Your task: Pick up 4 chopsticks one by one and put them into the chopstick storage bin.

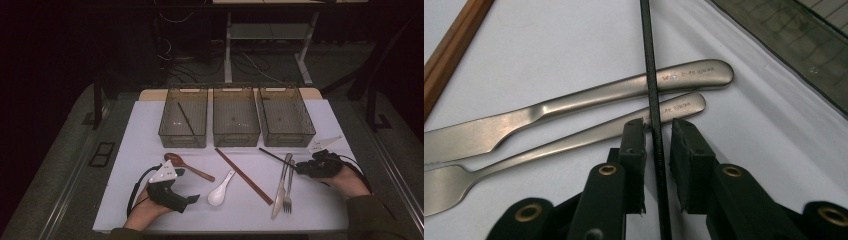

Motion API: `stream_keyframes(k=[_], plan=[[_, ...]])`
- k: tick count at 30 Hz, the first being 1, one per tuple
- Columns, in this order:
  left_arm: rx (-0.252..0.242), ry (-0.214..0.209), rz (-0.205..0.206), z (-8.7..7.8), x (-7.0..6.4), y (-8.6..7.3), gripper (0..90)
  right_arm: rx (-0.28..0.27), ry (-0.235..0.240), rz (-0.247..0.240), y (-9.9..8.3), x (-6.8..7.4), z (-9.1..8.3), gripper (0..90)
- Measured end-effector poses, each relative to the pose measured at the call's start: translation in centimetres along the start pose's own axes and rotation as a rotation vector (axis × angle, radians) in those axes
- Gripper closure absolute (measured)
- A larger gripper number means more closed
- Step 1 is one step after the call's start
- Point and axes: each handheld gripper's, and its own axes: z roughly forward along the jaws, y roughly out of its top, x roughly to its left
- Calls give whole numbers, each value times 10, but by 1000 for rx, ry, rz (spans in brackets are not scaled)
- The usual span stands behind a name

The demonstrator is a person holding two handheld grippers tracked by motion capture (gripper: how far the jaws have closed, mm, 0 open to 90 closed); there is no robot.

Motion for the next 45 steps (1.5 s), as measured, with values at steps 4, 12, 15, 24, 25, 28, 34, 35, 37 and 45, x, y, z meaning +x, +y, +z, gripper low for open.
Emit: stream_keyframes(k=[4,12,15,24,25,28,34,35,37,45], plan=[[1,-1,0,0,0,0,0,3,-2,-3,0,0,0,787],[4,-2,1,0,0,0,0,8,-12,-22,0,1,0,841],[5,-4,2,1,0,0,0,9,-11,-31,0,1,0,845],[5,-5,3,1,0,0,0,-2,-1,-40,2,1,-3,852],[5,-5,3,1,0,0,0,-7,2,-38,2,1,-4,853],[6,-5,3,1,0,0,0,-22,8,-29,3,1,-7,854],[5,-5,3,1,0,0,0,-57,19,-17,4,1,-14,853],[5,-5,3,1,0,0,0,-63,23,-18,5,1,-15,853],[6,-5,3,1,0,0,0,-71,27,-19,5,2,-17,854],[5,-5,1,1,0,0,0,-95,54,-31,10,7,-20,854]])
